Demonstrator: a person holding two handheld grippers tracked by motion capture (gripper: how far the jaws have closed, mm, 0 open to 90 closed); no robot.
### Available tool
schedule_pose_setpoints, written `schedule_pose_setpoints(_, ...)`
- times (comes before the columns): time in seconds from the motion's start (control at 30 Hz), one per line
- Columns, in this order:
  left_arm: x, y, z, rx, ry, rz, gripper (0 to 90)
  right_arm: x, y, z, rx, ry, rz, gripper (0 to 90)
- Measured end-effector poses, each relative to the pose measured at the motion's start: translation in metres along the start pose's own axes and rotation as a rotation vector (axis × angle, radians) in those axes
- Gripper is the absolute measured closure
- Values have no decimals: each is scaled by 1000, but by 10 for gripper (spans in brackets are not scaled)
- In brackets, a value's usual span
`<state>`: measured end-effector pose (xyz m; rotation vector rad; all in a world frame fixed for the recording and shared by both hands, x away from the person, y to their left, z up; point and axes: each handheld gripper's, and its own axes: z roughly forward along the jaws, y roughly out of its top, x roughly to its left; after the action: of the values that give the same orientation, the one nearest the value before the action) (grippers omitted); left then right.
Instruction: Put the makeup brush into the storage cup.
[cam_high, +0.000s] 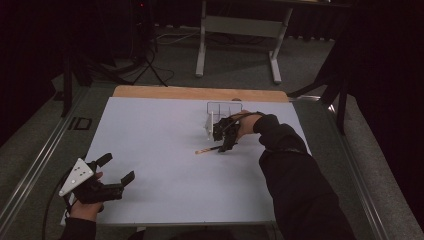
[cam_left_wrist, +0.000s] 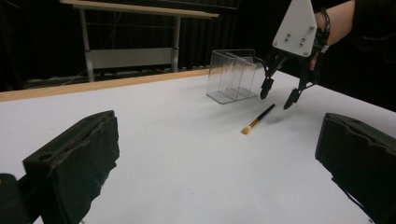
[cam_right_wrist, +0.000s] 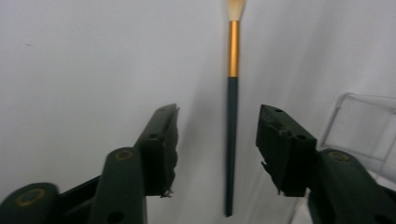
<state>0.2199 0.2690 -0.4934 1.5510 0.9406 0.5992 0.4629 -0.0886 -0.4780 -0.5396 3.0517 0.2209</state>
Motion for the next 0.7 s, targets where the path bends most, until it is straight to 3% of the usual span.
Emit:
schedule_pose_setpoints(0.3,1,0,-1,-1,2,-3,0,-8,1,14,32,0,-22,642)
schedule_pose_setpoints(0.7,1,-1,-1,1,5,-3,0,-15,4,30,60,9,-19,746)
